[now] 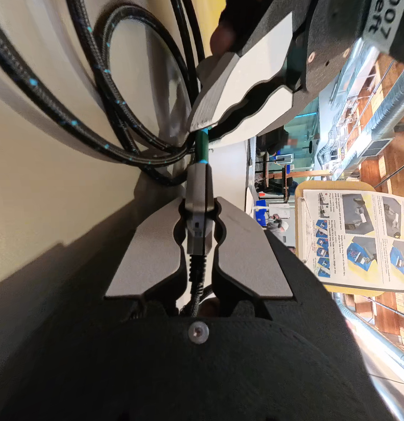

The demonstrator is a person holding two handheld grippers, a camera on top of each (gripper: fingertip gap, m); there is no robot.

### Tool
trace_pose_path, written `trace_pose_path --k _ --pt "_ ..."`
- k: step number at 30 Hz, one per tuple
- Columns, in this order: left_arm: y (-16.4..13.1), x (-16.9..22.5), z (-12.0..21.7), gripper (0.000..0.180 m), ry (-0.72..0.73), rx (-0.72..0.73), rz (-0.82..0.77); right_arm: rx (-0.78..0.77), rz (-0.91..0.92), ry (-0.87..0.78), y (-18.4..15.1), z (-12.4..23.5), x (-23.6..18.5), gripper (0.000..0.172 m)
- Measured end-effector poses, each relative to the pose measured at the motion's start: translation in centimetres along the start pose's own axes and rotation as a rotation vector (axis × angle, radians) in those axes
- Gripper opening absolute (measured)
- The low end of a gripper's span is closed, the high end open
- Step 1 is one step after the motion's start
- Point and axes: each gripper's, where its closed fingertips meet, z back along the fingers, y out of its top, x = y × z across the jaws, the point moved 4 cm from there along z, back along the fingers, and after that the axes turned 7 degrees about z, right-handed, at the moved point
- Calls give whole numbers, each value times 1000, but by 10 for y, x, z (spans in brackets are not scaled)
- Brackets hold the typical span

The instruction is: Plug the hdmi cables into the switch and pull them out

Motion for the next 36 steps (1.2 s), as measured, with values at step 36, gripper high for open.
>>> trace_pose_path --k 36 --pt "5 -39 23 29 148 319 120 -219 25 -48 -25 -11 4 21"
